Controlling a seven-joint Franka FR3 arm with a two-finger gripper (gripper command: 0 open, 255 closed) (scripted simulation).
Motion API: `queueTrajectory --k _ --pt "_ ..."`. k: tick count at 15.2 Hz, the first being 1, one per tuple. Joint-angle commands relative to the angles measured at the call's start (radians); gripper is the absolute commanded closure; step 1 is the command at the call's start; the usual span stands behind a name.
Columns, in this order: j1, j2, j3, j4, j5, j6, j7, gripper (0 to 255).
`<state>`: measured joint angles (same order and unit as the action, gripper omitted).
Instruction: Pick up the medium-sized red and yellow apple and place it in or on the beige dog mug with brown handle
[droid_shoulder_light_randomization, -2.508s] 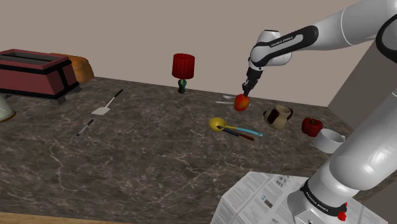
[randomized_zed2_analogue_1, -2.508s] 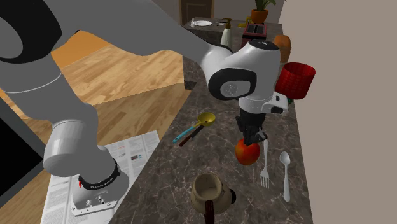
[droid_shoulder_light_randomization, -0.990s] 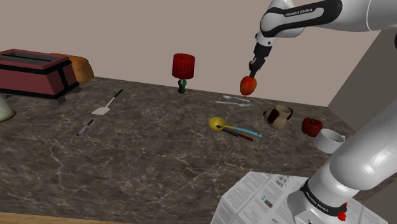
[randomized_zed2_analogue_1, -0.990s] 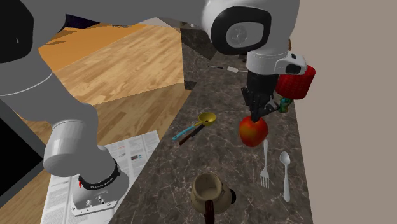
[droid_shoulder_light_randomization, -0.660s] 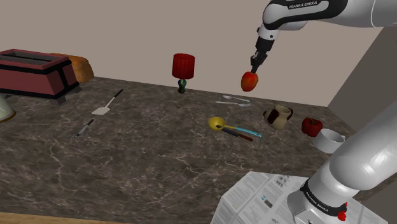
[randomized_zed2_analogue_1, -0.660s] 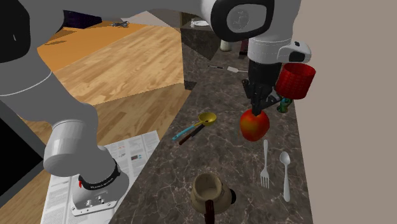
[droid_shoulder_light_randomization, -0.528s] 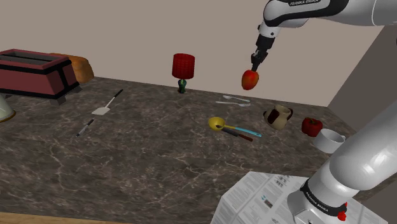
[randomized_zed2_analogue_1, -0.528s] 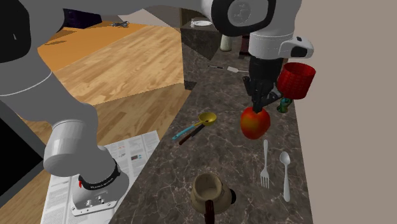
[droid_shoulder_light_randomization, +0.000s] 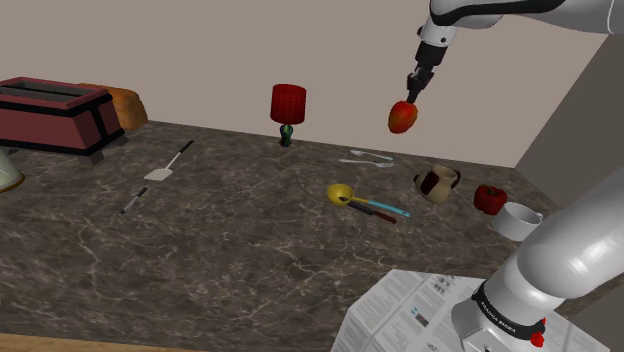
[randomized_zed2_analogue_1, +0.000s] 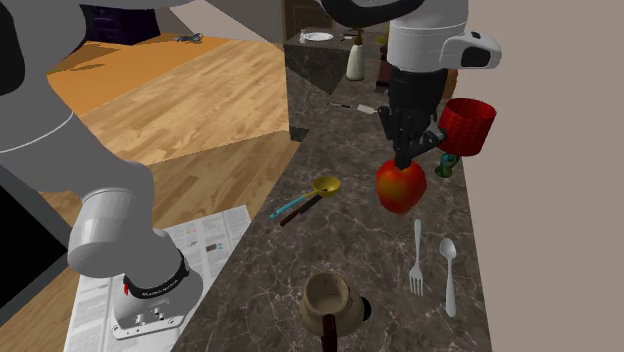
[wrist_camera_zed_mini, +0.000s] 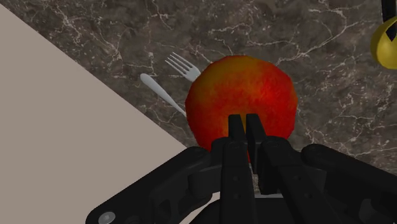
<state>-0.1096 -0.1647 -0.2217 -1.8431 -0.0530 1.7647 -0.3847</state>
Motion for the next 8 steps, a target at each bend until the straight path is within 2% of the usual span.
queueTrajectory --k 1,8 --pt "-0.014 -0.044 -0.016 -0.022 -0.01 -0.019 -0.028 255" --pt "-0.065 -0.196 -0.073 -0.085 -0.056 -0.1 -0.128 255"
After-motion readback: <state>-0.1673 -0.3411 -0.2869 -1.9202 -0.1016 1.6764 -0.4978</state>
